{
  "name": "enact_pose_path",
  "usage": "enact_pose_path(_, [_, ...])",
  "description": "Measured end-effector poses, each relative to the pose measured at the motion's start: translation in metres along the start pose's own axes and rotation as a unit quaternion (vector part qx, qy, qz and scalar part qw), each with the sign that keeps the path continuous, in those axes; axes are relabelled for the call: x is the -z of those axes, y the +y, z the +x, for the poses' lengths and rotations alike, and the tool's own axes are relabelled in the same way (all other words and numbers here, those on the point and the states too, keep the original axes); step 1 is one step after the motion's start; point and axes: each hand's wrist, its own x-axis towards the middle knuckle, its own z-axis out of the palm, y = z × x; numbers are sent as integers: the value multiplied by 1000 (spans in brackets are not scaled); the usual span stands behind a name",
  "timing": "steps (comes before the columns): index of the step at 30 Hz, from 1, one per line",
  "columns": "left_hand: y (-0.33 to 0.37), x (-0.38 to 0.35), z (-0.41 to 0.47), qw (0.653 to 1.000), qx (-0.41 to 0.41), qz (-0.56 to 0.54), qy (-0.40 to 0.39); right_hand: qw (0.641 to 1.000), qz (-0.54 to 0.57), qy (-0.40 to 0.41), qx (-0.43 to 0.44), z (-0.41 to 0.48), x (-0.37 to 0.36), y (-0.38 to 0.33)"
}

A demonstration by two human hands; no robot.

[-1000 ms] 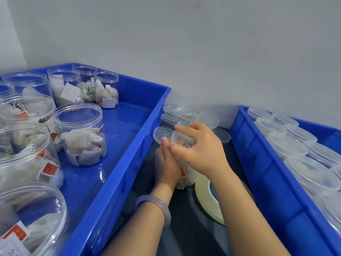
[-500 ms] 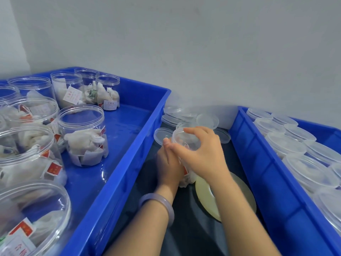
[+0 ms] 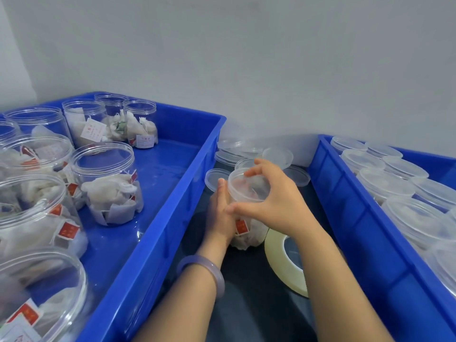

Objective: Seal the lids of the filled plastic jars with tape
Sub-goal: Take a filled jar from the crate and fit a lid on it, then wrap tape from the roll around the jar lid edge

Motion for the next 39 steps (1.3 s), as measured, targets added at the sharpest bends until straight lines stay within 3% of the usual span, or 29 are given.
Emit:
enact_pose_path(5, [-4, -8, -3, 983, -67, 131, 106, 992, -5, 126, -9, -5, -24, -3])
enact_pose_path(9, [1, -5, -13, 995, -28, 61, 72, 996, 77, 45, -12, -7, -14, 2])
enact_pose_path(12, [4, -9, -15, 977, -56, 194, 66, 988, 62, 142, -15, -9, -28, -1])
enact_pose_path(14, [5, -11, -16, 963, -56, 244, 104, 981, 50, 184, -41, -8, -38, -6])
enact_pose_path(18, [10, -6, -19, 962, -69, 205, 167, 984, 118, 65, -113, -28, -37, 7])
enact_pose_path(20, [11, -2, -17, 962, -71, 207, 160, 983, 13, -1, -181, -50, -31, 24])
enact_pose_path(22, [9, -1, -18, 953, -67, 246, 166, 958, -157, -62, -234, -67, -20, 43])
enact_pose_path(24, [12, 0, -27, 940, -96, 267, 191, 943, -193, -107, -248, -81, -9, 54])
enact_pose_path(26, [13, 1, -39, 944, -126, 267, 150, 944, -172, -138, -243, -89, -5, 57])
enact_pose_path(28, [10, 1, -50, 953, -81, 293, 16, 947, -180, -156, -217, -93, -5, 58])
enact_pose_path(30, [7, 0, -59, 939, -14, 324, -116, 956, -194, -126, -181, -94, -6, 58])
enact_pose_path(32, [8, 1, -60, 932, 18, 314, -182, 970, -180, -54, -152, -94, -8, 55])
enact_pose_path(35, [10, 1, -62, 944, 19, 227, -237, 983, -88, 26, -156, -94, -10, 49])
enact_pose_path(39, [10, -2, -65, 954, -23, 232, -191, 987, -55, 42, -147, -95, -10, 49])
